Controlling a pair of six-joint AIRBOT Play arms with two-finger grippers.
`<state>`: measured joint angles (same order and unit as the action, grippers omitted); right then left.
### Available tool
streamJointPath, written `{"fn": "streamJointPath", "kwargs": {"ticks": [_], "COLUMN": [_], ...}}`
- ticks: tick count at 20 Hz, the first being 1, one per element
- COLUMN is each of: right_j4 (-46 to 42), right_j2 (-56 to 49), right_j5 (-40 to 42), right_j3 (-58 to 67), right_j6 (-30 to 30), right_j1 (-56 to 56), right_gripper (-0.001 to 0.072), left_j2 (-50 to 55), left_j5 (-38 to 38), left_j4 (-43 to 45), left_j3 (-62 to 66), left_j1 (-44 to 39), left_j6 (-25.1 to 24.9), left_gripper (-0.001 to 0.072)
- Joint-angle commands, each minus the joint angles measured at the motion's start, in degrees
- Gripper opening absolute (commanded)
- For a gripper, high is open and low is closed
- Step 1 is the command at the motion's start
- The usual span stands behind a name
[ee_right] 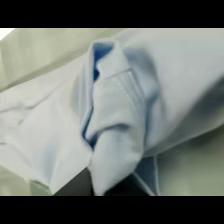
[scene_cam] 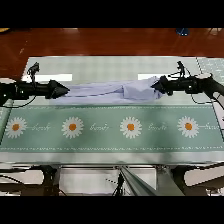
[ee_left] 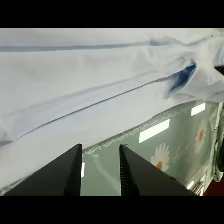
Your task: Fold the shirts.
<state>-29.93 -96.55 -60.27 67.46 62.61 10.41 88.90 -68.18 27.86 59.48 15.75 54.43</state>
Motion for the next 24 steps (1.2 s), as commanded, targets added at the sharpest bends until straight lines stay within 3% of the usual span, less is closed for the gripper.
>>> {"fn": "streamJointPath", "kwargs": {"ticks": [1,2,4,9,17,24], "right_j4": [-5.35,-8.26,-15.52,-33.03,-43.52,-45.75], "right_j2": [7.08,9.9,16.09,29.33,42.97,44.04], "right_j5": [-3.91,-5.14,-7.3,-11.61,-15.47,-15.87], "right_j3": [0.04,0.04,0.04,0.04,0.04,0.04], "right_j6": [1.49,2.97,6.75,17.42,32.0,37.7], "right_j1": [-0.31,-0.39,-1.25,-8.37,-18.51,-28.79], "right_gripper": [0.0029,0.0028,0.0029,0.0029,0.0028,0.0028], "left_j2": [-0.02,-0.02,0.0,0.02,1.55,4.85], "left_j5": [-0.11,-0.48,-0.39,5.81,13.73,18.95], "left_j4": [-6.82,-6.99,-6.95,-6.99,-7.37,-7.39], "left_j3": [0.48,1.05,2.4,4.07,4.02,4.02], "left_j1": [-1.51,-2.93,-7.48,-22.27,-39.12,-50.93], "left_j6": [-0.02,-0.04,-0.02,0.26,3.85,8.52], "left_gripper": [0.0196,0.0116,0.0024,0.0024,0.0024,0.0024]}}
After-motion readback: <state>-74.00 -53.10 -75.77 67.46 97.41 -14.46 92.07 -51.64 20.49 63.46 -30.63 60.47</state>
